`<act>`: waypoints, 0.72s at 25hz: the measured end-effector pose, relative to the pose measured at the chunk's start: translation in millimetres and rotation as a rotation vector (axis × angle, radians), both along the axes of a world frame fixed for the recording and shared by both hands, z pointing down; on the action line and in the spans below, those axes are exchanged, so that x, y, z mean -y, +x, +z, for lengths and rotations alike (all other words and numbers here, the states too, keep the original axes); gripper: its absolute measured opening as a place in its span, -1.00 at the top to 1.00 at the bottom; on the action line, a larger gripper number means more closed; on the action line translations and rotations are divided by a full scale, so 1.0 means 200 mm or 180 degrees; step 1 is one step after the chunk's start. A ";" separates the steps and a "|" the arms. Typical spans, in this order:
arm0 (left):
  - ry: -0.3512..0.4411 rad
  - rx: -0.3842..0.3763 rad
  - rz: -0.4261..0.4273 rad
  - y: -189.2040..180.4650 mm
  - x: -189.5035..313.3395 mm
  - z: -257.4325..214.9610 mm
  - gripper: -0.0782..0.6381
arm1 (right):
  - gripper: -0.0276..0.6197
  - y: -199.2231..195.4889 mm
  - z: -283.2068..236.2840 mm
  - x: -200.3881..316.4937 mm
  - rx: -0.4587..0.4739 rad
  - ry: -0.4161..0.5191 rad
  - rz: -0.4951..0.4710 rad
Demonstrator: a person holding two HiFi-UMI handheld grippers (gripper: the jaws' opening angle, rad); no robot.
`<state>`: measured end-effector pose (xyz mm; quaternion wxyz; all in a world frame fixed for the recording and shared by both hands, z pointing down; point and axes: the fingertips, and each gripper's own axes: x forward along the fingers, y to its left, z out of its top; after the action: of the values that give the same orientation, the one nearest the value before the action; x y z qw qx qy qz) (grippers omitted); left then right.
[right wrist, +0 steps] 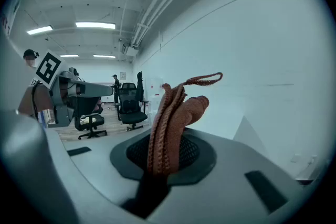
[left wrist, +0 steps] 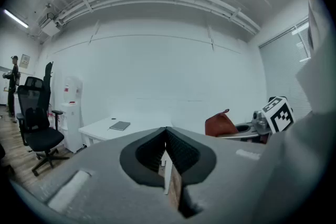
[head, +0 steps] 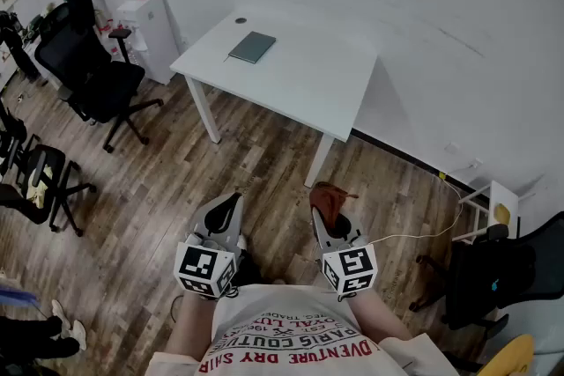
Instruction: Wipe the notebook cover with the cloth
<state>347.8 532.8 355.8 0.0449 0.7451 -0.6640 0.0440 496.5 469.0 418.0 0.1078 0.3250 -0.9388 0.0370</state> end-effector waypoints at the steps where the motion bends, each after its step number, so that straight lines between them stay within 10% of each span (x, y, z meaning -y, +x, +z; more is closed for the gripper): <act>1: -0.0008 0.0000 0.0002 0.00 0.00 0.01 0.76 | 0.70 0.00 0.01 0.00 -0.0002 -0.0005 0.0002; 18: -0.0052 -0.0027 0.0079 -0.10 0.10 0.04 0.76 | 0.69 -0.14 -0.07 0.09 0.0281 -0.0068 -0.0057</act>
<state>327.3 513.7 363.1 0.0532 0.7531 -0.6541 0.0468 469.0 450.8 404.1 0.0700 0.3134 -0.9451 0.0603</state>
